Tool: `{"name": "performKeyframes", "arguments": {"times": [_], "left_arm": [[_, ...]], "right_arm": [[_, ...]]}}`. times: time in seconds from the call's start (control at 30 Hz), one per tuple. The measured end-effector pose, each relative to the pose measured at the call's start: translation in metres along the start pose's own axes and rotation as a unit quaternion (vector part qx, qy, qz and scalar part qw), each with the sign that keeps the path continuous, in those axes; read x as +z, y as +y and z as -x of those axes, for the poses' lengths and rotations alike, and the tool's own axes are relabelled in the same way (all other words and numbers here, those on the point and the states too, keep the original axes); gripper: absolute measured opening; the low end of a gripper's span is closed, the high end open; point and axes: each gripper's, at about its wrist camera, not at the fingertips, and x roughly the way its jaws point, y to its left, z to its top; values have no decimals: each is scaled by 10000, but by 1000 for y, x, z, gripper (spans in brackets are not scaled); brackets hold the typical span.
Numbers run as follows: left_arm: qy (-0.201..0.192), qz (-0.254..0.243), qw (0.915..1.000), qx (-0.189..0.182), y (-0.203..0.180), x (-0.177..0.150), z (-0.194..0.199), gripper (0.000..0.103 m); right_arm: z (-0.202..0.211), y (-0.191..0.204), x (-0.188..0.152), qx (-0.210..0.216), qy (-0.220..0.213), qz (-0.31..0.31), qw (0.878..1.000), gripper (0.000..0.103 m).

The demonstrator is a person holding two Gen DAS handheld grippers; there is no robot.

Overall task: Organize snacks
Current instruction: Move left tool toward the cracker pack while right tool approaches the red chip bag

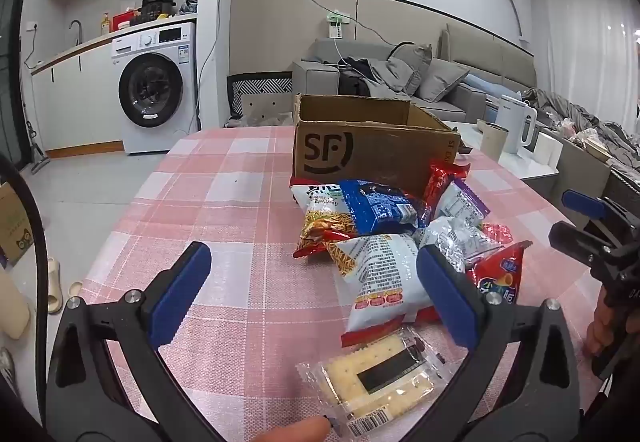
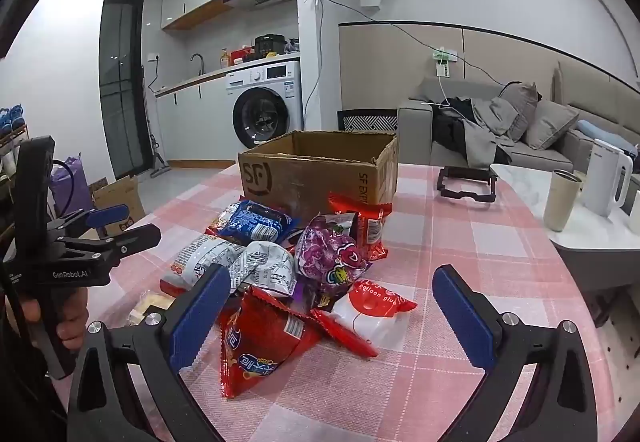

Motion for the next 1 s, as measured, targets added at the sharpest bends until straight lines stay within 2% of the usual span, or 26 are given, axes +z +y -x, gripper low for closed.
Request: {"name": "performKeyframes", "arguments": {"times": [0.03,0.5,0.57,1.0], "left_arm": [[3,16,10000,-4,0,0,0,102],[1,-57,10000,-75,-4,-1,-1,102],[9,-47,10000,-77,-3,-1,-1,102],[13,-48,10000,-78,-3,-1,-2,102]], "right_arm": [[1,-1,0,28,-113,-21,9999,103],[10,2,5,11,68,-41,10000,103],[-2,0,1,55,86,13,9999,103],[-5,2,1,65,109,40,9999,103]]}}
